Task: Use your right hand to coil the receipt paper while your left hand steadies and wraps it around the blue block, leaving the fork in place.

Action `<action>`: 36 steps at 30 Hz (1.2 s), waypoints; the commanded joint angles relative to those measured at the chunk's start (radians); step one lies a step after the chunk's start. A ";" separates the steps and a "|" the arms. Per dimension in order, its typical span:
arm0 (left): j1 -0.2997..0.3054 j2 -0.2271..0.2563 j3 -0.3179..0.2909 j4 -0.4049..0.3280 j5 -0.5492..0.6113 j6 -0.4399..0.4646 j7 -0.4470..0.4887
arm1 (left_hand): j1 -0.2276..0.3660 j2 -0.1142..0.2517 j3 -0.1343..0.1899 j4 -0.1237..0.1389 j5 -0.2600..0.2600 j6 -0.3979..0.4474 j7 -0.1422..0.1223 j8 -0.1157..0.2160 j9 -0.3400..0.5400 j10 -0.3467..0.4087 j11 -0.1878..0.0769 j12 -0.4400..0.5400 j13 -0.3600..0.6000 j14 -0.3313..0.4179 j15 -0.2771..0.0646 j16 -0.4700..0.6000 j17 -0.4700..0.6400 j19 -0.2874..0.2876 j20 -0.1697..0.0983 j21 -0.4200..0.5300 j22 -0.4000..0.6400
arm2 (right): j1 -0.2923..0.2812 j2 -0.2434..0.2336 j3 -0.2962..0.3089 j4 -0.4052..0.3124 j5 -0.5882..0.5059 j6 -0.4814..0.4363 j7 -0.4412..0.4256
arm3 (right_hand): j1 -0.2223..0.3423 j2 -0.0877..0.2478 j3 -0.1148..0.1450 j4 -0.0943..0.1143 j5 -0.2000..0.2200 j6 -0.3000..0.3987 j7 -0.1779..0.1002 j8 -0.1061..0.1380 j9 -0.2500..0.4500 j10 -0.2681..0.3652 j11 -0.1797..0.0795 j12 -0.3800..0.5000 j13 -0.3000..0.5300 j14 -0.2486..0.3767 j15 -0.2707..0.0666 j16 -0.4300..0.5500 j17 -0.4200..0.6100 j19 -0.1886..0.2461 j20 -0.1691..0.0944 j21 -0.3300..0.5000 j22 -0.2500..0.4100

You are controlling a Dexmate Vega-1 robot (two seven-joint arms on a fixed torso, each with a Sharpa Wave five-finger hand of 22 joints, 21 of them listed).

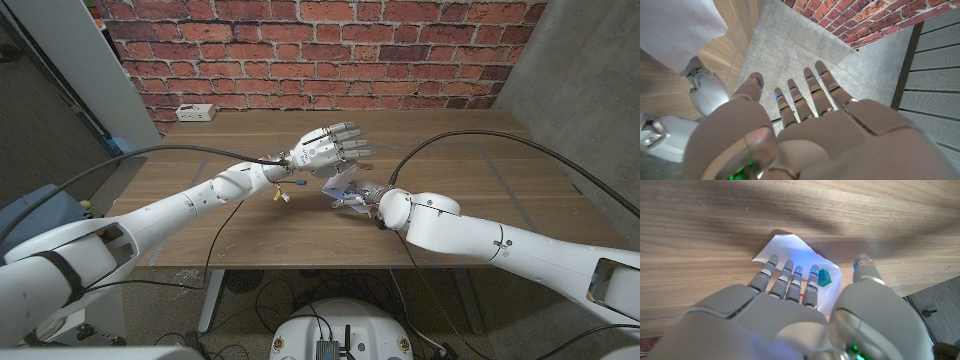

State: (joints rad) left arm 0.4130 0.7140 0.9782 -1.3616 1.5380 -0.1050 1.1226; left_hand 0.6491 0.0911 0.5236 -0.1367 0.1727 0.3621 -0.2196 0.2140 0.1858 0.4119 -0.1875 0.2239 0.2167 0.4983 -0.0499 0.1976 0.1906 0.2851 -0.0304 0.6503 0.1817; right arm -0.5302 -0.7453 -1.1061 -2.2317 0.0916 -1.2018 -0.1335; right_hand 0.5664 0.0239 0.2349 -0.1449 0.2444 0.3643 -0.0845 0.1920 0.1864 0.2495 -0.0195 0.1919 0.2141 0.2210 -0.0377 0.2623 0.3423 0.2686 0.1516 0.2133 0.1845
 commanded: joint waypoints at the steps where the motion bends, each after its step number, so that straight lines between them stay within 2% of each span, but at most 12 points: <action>1: 0.081 0.024 -0.096 -0.068 -0.001 0.070 -0.006 | 0.001 -0.004 0.004 -0.008 0.006 0.001 -0.001 -0.004 0.001 0.010 -0.001 0.005 0.004 -0.003 -0.169 -0.002 0.004 -0.001 0.001 -0.006 -0.001 | -0.016 0.000 0.023 -0.014 -0.007 -0.043 -0.052 | 0.002 0.000 -0.004 0.002 0.007 -0.002 0.000 -0.001 0.002 -0.004 0.003 0.002 0.000 -0.014 0.007 -0.006 0.000 0.002 0.015 -0.004 0.004; 3: 0.113 0.011 -0.144 -0.076 -0.010 0.055 -0.006 | -0.002 -0.002 0.005 -0.006 0.006 0.002 -0.002 -0.004 0.002 0.011 -0.001 0.005 0.004 -0.002 -0.168 -0.001 0.004 -0.001 0.001 -0.007 -0.001 | -0.027 -0.002 0.031 -0.029 -0.015 -0.052 -0.077 | 0.000 0.000 -0.006 0.004 0.008 -0.002 0.000 -0.001 0.002 -0.006 0.001 0.002 0.000 -0.023 0.010 -0.010 0.000 -0.008 0.018 -0.007 0.004; 7: 0.149 -0.006 -0.205 -0.082 -0.011 0.008 -0.006 | -0.006 0.003 0.008 -0.004 0.006 0.004 -0.002 -0.005 0.002 0.013 0.000 0.005 0.004 -0.001 -0.168 0.001 0.005 0.000 0.001 -0.007 0.000 | -0.047 -0.020 0.046 -0.063 -0.028 -0.049 -0.113 | -0.008 0.001 -0.009 0.009 0.008 0.001 -0.002 0.001 0.002 -0.007 -0.002 0.004 0.000 -0.032 0.014 -0.014 0.000 -0.029 0.039 -0.014 0.004; 10: 0.163 -0.013 -0.229 -0.084 -0.005 -0.014 -0.006 | -0.010 0.005 0.010 -0.003 0.006 0.004 -0.002 -0.006 0.002 0.016 -0.001 0.005 0.005 0.000 -0.168 0.002 0.006 0.002 0.002 -0.007 0.000 | -0.064 -0.037 0.055 -0.093 -0.045 -0.039 -0.143 | -0.010 0.001 -0.010 0.010 0.010 0.012 0.003 0.006 0.002 0.013 0.000 0.013 0.000 -0.020 0.014 -0.010 -0.002 -0.029 0.053 -0.013 0.003; 13: 0.171 -0.013 -0.237 -0.086 -0.003 -0.018 -0.006 | -0.011 0.005 0.011 -0.003 0.006 0.004 -0.002 -0.007 0.002 0.017 -0.002 0.005 0.005 0.000 -0.168 0.002 0.006 0.003 0.001 -0.007 0.000 | -0.080 -0.048 0.067 -0.119 -0.058 -0.041 -0.166 | -0.008 0.000 -0.009 0.008 0.011 0.028 0.004 0.011 0.002 0.031 0.007 0.021 0.000 -0.008 0.007 -0.007 -0.005 -0.019 0.056 -0.008 0.003; 16: 0.180 -0.017 -0.250 -0.089 -0.005 -0.028 -0.006 | -0.013 0.006 0.013 -0.003 0.006 0.005 -0.002 -0.007 0.002 0.019 -0.002 0.006 0.005 0.000 -0.168 0.003 0.006 0.004 0.002 -0.007 0.000 | -0.094 -0.059 0.075 -0.145 -0.072 -0.047 -0.186 | -0.003 0.002 -0.006 0.006 0.014 0.037 0.005 0.013 0.002 0.041 0.006 0.024 0.000 0.009 -0.002 -0.003 -0.008 0.006 0.051 0.003 0.003; 18: 0.186 -0.019 -0.257 -0.092 -0.005 -0.029 -0.006 | -0.015 0.006 0.014 -0.003 0.006 0.006 -0.002 -0.007 0.002 0.020 -0.002 0.006 0.005 0.002 -0.168 0.003 0.006 0.004 0.001 -0.008 0.000 | -0.097 -0.061 0.074 -0.164 -0.082 -0.073 -0.198 | 0.000 0.001 -0.005 0.004 0.015 0.047 0.007 0.015 0.002 0.049 0.011 0.027 0.000 0.023 -0.006 0.000 -0.011 0.027 0.041 0.010 0.003; 21: 0.193 -0.020 -0.267 -0.096 -0.005 -0.039 -0.006 | -0.017 0.006 0.016 -0.004 0.006 0.007 -0.002 -0.008 0.002 0.021 -0.004 0.005 0.005 0.002 -0.168 0.004 0.007 0.004 0.002 -0.008 0.000 | -0.099 -0.056 0.075 -0.190 -0.084 -0.141 -0.214 | 0.003 0.002 -0.003 0.003 0.016 0.051 0.005 0.016 0.002 0.053 0.005 0.027 0.000 0.030 -0.010 0.002 -0.012 0.032 0.032 0.011 0.003; 24: 0.198 -0.018 -0.270 -0.102 -0.004 -0.039 -0.006 | -0.019 0.005 0.018 -0.005 0.006 0.007 -0.002 -0.009 0.002 0.022 -0.003 0.005 0.005 0.003 -0.169 0.004 0.006 0.004 0.002 -0.009 0.000 | -0.136 -0.051 0.113 -0.216 -0.074 -0.194 -0.246 | 0.012 0.005 0.001 -0.001 0.018 0.055 0.005 0.016 0.002 0.057 0.011 0.029 0.000 0.031 -0.011 0.001 -0.014 0.037 0.020 0.013 0.003; 32: 0.212 -0.021 -0.289 -0.111 -0.006 -0.058 -0.006 | -0.023 0.004 0.026 -0.010 0.006 0.012 -0.001 -0.009 0.002 0.028 -0.003 0.005 0.005 0.006 -0.169 0.005 0.006 0.006 0.001 -0.011 0.000 | -0.262 -0.073 0.223 -0.274 -0.044 -0.194 -0.375 | 0.035 0.016 0.015 -0.009 0.021 0.065 0.009 0.017 0.002 0.064 0.007 0.029 0.000 0.035 -0.015 -0.001 -0.019 0.045 0.002 0.014 0.003; 33: 0.214 -0.022 -0.292 -0.112 -0.007 -0.062 -0.006 | -0.023 0.003 0.027 -0.010 0.006 0.013 -0.001 -0.010 0.002 0.028 -0.003 0.005 0.005 0.006 -0.169 0.005 0.006 0.006 0.001 -0.011 0.000 | -0.276 -0.075 0.238 -0.280 -0.033 -0.194 -0.394 | 0.043 0.020 0.020 -0.011 0.021 0.066 0.009 0.017 0.002 0.069 0.016 0.031 0.000 0.036 -0.015 -0.002 -0.021 0.048 -0.002 0.015 0.003; 36: 0.221 -0.025 -0.302 -0.113 -0.007 -0.070 -0.006 | -0.024 0.003 0.029 -0.011 0.006 0.014 -0.001 -0.010 0.002 0.029 -0.003 0.005 0.005 0.008 -0.169 0.006 0.006 0.009 0.001 -0.011 0.000 | -0.310 -0.085 0.276 -0.300 0.017 -0.194 -0.477 | 0.064 0.036 0.035 -0.017 0.023 0.069 0.011 0.016 0.002 0.068 0.011 0.029 0.000 0.037 -0.015 -0.003 -0.022 0.048 -0.002 0.014 0.002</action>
State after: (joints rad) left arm 0.6083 0.6966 0.7118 -1.4631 1.5330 -0.1477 1.1169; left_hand 0.6318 0.0979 0.5432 -0.1478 0.1728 0.3699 -0.2197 0.2071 0.1861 0.4315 -0.1894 0.2239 0.2165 0.4974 -0.0489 0.1975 0.1932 0.2853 -0.0305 0.6427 0.1817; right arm -0.7145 -0.8065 -0.9503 -2.4549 0.0319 -1.3617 -0.4212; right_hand 0.6076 0.0548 0.2535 -0.1598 0.2628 0.4218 -0.0769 0.2037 0.1863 0.3093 -0.0073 0.2153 0.2142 0.2467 -0.0412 0.2593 0.3198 0.3127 0.1587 0.2243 0.1860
